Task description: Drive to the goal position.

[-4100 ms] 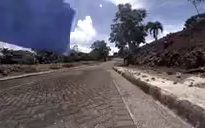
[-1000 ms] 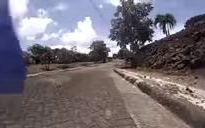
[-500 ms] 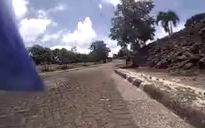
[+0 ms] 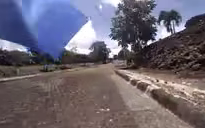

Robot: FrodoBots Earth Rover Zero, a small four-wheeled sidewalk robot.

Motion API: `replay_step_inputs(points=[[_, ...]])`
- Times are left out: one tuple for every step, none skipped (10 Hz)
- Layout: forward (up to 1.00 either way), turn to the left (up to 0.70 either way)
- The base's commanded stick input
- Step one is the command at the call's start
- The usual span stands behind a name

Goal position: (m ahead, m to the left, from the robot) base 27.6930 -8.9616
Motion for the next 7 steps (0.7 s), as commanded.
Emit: replay_step_inputs(points=[[0.85,0.00],[0.85,0.00],[0.85,0.00],[0.85,0.00],[0.85,0.00],[0.85,0.00],[0.85,0.00]])
